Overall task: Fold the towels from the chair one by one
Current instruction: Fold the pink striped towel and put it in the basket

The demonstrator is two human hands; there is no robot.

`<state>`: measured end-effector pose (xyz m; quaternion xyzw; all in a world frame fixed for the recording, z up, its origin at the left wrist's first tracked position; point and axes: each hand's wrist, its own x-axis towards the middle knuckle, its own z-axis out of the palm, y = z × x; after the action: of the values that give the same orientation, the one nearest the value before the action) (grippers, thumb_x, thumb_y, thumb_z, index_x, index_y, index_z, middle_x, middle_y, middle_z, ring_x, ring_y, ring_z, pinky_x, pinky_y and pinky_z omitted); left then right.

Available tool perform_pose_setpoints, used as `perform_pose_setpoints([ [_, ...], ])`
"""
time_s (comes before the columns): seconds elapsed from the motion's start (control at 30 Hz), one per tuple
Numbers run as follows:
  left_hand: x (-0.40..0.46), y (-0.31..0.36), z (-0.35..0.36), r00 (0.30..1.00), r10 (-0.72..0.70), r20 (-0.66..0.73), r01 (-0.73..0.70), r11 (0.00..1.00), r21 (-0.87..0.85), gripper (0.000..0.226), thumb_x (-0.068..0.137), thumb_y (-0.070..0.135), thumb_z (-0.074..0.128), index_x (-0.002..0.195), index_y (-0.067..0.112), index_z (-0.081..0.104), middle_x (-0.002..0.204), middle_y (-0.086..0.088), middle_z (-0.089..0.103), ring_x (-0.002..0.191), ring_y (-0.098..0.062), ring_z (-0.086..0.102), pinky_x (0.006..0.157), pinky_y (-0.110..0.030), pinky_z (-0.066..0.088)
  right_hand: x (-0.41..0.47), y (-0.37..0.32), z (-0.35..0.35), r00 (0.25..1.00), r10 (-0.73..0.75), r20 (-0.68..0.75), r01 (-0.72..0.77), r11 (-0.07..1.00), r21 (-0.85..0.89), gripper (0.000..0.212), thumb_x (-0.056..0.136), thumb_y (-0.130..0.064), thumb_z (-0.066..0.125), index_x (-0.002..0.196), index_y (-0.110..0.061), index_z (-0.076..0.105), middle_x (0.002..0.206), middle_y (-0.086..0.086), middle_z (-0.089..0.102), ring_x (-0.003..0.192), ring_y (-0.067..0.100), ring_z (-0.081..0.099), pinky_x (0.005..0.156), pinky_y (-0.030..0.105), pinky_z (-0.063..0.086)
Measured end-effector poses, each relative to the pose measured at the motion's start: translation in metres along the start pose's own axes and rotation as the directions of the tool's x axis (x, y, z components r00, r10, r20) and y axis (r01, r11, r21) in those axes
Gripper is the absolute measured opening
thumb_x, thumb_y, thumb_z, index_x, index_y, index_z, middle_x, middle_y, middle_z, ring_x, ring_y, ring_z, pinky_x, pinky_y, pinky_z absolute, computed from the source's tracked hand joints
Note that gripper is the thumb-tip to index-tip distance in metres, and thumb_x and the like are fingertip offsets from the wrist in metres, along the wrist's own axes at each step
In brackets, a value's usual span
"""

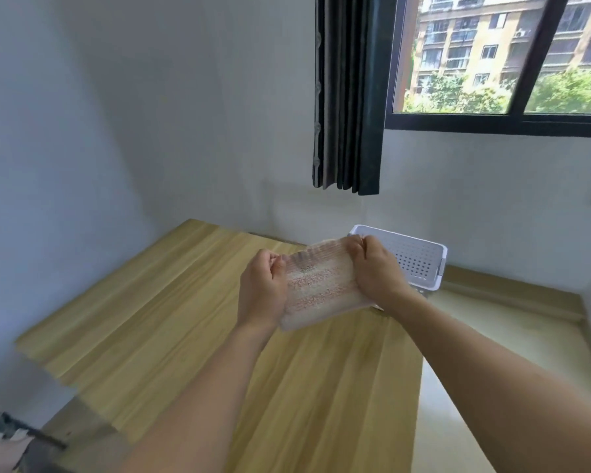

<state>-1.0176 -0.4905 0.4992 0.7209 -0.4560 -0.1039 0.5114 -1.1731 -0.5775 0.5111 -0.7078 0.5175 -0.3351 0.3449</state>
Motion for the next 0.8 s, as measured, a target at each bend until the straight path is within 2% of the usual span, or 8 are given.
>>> perform_pose_setpoints([
  [0.1, -0.001, 0.027, 0.049, 0.998, -0.045, -0.051, 0.042, 0.997, -0.061, 0.023, 0.097, 0.03, 0.049, 0.085, 0.011, 0.056, 0.069, 0.004, 0.055, 0.061, -0.012, 0.046, 0.054, -0.026, 0.037, 0.037, 0.032, -0.038, 0.995, -0.095, 0.02, 0.095, 0.995, 0.028, 0.029, 0.101, -0.037, 0.035, 0.099, -0.015, 0.053, 0.095, -0.002, 0.057, 0.089, 0.019, 0.052, 0.077, 0.033, 0.037],
  [0.2, 0.0, 0.049, 0.086, 0.994, -0.107, 0.023, 0.109, 0.992, -0.066, 0.02, 0.097, 0.027, 0.051, 0.087, 0.011, 0.059, 0.069, 0.002, 0.056, 0.059, -0.013, 0.048, 0.053, -0.02, 0.042, 0.074, 0.059, -0.076, 0.978, -0.149, 0.148, 0.151, 0.989, 0.001, 0.027, 0.1, -0.038, 0.036, 0.103, -0.017, 0.053, 0.098, -0.001, 0.058, 0.09, 0.019, 0.055, 0.081, 0.037, 0.043],
  [0.3, 0.006, 0.07, 0.115, 0.956, -0.19, 0.223, 0.215, 0.972, -0.092, 0.016, 0.096, 0.021, 0.053, 0.097, 0.009, 0.064, 0.086, -0.007, 0.069, 0.074, -0.022, 0.064, 0.072, -0.04, 0.057, 0.112, 0.075, -0.112, 0.958, -0.174, 0.226, 0.2, 0.975, -0.094, 0.028, 0.1, -0.038, 0.039, 0.105, -0.015, 0.055, 0.101, 0.003, 0.059, 0.09, 0.021, 0.054, 0.077, 0.034, 0.042],
  [0.37, 0.017, 0.083, 0.137, 0.939, -0.198, 0.283, 0.214, 0.977, -0.026, 0.018, 0.096, 0.02, 0.054, 0.103, 0.009, 0.065, 0.095, -0.006, 0.07, 0.083, -0.023, 0.065, 0.079, -0.041, 0.055, 0.139, 0.082, -0.131, 0.947, -0.212, 0.243, 0.251, 0.957, -0.146, 0.026, 0.099, -0.035, 0.042, 0.101, -0.014, 0.056, 0.101, 0.003, 0.059, 0.09, 0.022, 0.054, 0.076, 0.032, 0.04],
  [0.47, 0.046, 0.094, 0.179, 0.917, -0.183, 0.353, 0.167, 0.983, 0.076, 0.018, 0.095, 0.021, 0.055, 0.104, 0.01, 0.066, 0.086, 0.001, 0.065, 0.076, -0.017, 0.057, 0.074, -0.034, 0.047, 0.18, 0.099, -0.152, 0.941, -0.256, 0.224, 0.297, 0.938, -0.177, 0.027, 0.098, -0.034, 0.046, 0.095, -0.01, 0.058, 0.096, 0.005, 0.061, 0.087, 0.024, 0.055, 0.074, 0.032, 0.042],
  [0.6, 0.093, 0.1, 0.252, 0.892, -0.255, 0.373, 0.2, 0.963, 0.181, 0.019, 0.092, 0.023, 0.054, 0.092, 0.006, 0.065, 0.079, -0.004, 0.06, 0.07, -0.018, 0.051, 0.066, -0.032, 0.04, 0.252, 0.137, -0.168, 0.951, -0.221, 0.216, 0.273, 0.928, -0.254, 0.024, 0.098, -0.027, 0.046, 0.091, -0.009, 0.06, 0.095, 0.006, 0.062, 0.085, 0.024, 0.055, 0.071, 0.029, 0.041],
  [0.67, 0.118, 0.095, 0.295, 0.875, -0.313, 0.369, 0.226, 0.939, 0.261, 0.013, 0.091, 0.02, 0.053, 0.084, 0.011, 0.059, 0.076, -0.006, 0.053, 0.069, -0.02, 0.046, 0.064, -0.031, 0.036, 0.292, 0.162, -0.165, 0.95, -0.196, 0.242, 0.266, 0.917, -0.298, 0.02, 0.096, -0.021, 0.043, 0.091, -0.011, 0.06, 0.097, 0.005, 0.062, 0.084, 0.023, 0.054, 0.069, 0.029, 0.041],
  [0.8, 0.156, 0.066, 0.376, 0.792, -0.481, 0.376, 0.264, 0.825, 0.499, 0.021, 0.085, 0.009, 0.045, 0.065, 0.013, 0.042, 0.065, -0.006, 0.042, 0.06, -0.023, 0.038, 0.058, -0.032, 0.029, 0.352, 0.222, -0.141, 0.923, -0.118, 0.365, 0.263, 0.888, -0.377, 0.019, 0.092, -0.013, 0.038, 0.098, -0.009, 0.056, 0.097, 0.01, 0.06, 0.082, 0.029, 0.055, 0.067, 0.032, 0.044],
])
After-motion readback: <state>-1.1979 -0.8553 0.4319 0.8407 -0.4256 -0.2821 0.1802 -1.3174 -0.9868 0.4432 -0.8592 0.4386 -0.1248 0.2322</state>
